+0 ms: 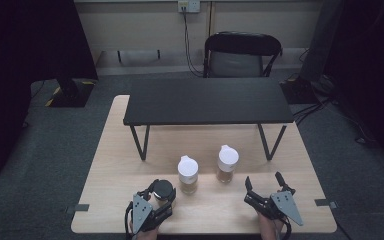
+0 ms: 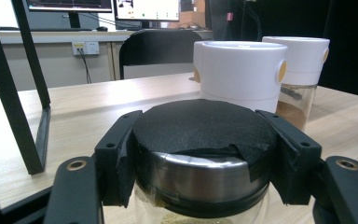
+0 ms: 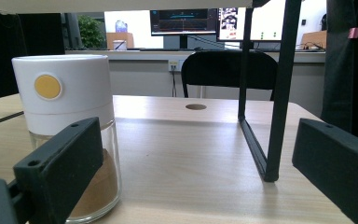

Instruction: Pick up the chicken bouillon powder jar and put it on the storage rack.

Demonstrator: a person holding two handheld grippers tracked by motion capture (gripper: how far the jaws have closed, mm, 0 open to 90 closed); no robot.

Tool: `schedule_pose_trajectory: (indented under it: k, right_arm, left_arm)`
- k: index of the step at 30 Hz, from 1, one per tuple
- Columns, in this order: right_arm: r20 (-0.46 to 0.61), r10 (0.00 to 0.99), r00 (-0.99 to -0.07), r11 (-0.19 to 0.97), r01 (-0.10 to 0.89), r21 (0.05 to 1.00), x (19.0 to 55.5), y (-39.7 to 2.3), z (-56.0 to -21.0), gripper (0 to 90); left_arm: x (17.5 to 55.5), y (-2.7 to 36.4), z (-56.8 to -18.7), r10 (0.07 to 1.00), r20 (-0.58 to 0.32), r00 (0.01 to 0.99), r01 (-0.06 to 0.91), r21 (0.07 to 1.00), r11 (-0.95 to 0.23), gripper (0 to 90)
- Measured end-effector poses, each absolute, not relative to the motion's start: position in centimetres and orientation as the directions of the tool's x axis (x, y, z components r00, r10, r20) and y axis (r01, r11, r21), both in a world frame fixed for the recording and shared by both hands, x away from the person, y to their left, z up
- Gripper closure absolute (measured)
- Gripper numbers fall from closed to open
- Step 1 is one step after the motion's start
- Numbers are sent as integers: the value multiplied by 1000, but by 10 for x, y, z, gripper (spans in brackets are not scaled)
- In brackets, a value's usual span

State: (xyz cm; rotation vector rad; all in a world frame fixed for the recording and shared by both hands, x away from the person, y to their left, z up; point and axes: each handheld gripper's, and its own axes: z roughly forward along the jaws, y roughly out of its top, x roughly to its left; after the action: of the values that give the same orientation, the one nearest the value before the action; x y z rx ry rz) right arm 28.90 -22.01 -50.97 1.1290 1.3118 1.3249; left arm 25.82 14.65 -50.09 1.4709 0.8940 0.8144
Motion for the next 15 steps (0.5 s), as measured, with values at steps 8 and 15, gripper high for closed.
schedule_pose_trajectory:
  k: [8,15]
  right_arm:
    - [1,989,-150,-2,-9,1000,289,-220,-510,7]
    - [1,988,-151,-3,-9,1000,289,-220,-510,6]
  left_arm:
    - [259,146,-500,894,-12,448,84,996,-29,351]
    - [259,148,-498,898,-8,440,87,996,-34,352]
